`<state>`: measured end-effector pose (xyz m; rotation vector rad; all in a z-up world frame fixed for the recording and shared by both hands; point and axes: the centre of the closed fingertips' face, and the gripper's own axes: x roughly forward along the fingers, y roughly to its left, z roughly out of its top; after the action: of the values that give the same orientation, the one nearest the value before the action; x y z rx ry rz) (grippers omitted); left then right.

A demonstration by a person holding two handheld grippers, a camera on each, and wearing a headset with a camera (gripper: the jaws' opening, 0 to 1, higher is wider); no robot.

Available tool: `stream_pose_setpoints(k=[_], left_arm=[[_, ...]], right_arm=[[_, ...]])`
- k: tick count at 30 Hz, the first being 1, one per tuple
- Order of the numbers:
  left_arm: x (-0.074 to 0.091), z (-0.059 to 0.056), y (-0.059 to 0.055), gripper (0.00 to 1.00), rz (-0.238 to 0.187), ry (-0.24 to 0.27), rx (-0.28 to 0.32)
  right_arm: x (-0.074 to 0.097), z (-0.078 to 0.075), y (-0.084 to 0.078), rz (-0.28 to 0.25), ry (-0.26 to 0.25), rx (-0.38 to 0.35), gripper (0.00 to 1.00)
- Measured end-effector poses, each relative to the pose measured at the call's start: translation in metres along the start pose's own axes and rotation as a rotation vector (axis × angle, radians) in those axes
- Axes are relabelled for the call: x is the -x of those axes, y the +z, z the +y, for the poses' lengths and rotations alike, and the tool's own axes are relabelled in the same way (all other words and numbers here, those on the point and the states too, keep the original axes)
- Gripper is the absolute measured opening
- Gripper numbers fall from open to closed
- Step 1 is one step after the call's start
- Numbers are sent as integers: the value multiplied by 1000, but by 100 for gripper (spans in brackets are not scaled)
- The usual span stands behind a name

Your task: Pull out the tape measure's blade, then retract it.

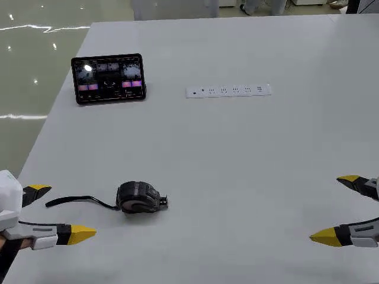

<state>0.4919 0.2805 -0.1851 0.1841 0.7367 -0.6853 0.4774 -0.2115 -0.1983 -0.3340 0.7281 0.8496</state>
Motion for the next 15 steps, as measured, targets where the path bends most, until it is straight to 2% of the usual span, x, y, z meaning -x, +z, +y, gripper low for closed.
stream_pose_setpoints(k=[2, 6, 15], left_arm=[[0, -2, -1, 99, 4, -10, 5], [1, -2, -2, 99, 10, -6, 5], [2, -1, 0, 99, 10, -4, -3]], right_arm=[[4, -5, -5, 6, -16, -16, 99], [10, -8, -5, -8, -33, -33, 99], [9, -6, -2, -6, -21, -20, 99]])
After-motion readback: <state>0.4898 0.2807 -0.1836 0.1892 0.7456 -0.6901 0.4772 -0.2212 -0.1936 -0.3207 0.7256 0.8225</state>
